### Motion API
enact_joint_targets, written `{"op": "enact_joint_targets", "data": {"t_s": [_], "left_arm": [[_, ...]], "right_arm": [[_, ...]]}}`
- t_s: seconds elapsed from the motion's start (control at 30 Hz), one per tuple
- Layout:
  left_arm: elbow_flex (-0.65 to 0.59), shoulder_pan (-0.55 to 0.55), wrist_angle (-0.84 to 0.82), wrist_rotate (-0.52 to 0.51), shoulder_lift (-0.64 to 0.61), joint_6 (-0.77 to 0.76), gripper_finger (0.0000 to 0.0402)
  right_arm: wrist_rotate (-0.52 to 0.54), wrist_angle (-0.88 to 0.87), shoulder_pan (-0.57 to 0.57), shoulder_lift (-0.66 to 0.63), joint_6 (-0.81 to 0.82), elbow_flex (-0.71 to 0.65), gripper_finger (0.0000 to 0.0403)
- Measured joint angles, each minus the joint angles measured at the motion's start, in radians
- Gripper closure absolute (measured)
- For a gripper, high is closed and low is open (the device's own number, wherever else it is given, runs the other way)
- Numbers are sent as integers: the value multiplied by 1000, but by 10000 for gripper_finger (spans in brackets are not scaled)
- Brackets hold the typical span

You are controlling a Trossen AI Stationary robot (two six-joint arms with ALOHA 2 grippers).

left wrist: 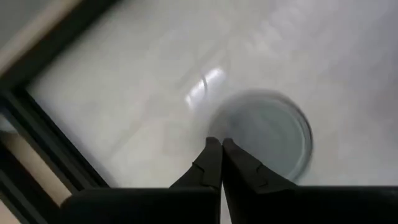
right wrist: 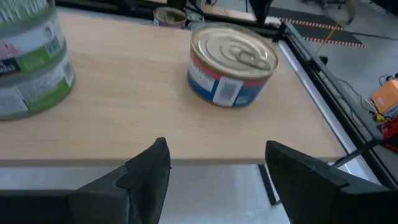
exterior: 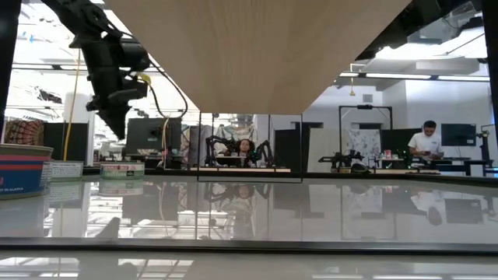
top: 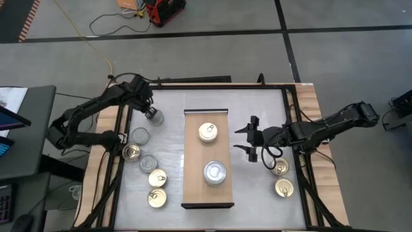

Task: Stack canned seafood by type on shelf
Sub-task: Stack the green tuna can on top of the stacked green tuna cans on the shelf

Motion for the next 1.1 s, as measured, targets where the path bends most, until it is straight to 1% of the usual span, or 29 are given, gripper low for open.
{"op": "enact_joint_targets", "data": {"t_s": [0.1,0.17,0.27,0.4,0.47,0.53,0.6,0.7,0.87,1.1], "left_arm": [[-16,-12,-26,8,43,-55,401],[-24,-11,-4,24,77,-108,401],[-27,-11,1,3,119,-146,389],[-28,-11,5,-65,127,-185,339],[-28,-11,9,-58,122,-204,309],[-28,-11,6,-26,123,-210,286],[-28,-11,5,-19,126,-215,277],[-38,-9,22,-28,130,-218,284],[-86,0,56,-67,129,-215,313],[-134,24,124,16,124,-219,352]], "right_arm": [[0,26,0,0,-8,0,113],[0,34,0,0,-9,0,113],[0,35,3,0,-8,0,113],[0,35,17,0,-8,0,113],[0,35,22,0,-8,0,113],[0,35,25,0,-9,0,113],[0,35,30,0,-8,0,113],[0,34,36,0,-8,0,113],[-1,34,35,0,-4,0,113],[-1,35,35,0,-2,0,113]]}}
